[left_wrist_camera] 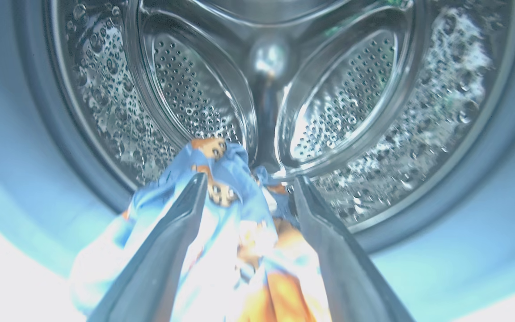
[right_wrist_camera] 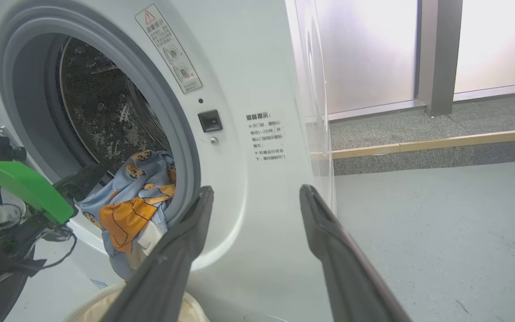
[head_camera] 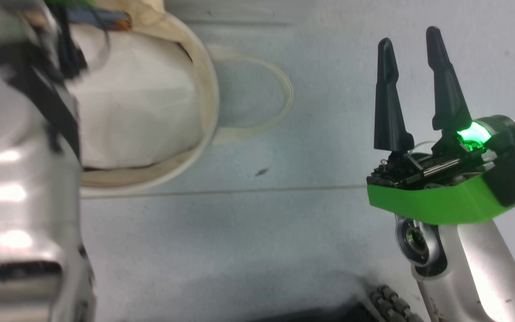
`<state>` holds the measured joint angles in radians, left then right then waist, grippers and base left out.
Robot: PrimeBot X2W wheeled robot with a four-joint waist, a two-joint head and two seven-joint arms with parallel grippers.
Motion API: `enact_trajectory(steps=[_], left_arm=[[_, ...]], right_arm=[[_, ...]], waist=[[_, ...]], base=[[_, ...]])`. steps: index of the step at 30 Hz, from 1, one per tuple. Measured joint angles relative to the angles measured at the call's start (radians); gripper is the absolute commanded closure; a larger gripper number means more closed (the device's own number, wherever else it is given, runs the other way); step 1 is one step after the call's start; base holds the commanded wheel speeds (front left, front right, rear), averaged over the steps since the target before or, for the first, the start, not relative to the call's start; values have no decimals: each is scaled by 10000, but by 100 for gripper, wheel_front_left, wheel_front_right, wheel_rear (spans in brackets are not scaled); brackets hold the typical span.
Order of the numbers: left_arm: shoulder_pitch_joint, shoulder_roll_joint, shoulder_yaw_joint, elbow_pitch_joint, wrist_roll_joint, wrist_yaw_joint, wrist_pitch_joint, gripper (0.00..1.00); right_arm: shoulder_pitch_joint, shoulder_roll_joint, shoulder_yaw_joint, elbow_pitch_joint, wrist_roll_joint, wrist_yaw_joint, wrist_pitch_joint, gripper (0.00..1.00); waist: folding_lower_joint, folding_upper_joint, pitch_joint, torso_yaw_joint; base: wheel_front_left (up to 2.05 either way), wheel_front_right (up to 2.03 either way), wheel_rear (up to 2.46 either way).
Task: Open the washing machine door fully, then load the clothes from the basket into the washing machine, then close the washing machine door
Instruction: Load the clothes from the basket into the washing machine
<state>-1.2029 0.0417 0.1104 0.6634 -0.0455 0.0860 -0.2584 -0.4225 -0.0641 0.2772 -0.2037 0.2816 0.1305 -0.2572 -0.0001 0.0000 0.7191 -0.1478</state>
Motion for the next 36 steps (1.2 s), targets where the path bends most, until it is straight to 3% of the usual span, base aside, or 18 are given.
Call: enact_trajectory(steps=[11, 18, 24, 36], left_arm=[[4360, -132, -1062, -1089, -345, 33, 0, 0], [6737, -115, -2088, -1423, -1430, 556, 12, 0], [7901, -105, -2800, -1570, -723, 1223, 12, 0], [8576, -71, -3262, -2245, -1149, 1616, 13, 0]], right_arm=[[824, -54, 25, 508, -12, 0, 0, 0], [1526, -52, 73, 807, -6, 0, 0, 0], [2031, -36, 111, 991, 17, 0, 0, 0], [2339, 2, 94, 989, 17, 0, 0, 0]], waist=[[-2, 0, -2218, 588], [-2, 1, -3621, 914], [-1, 1, -4573, 1112], [2, 1, -4955, 1457]], base=[[0, 0, 0], [0, 0, 0], [0, 0, 0], [0, 0, 0]])
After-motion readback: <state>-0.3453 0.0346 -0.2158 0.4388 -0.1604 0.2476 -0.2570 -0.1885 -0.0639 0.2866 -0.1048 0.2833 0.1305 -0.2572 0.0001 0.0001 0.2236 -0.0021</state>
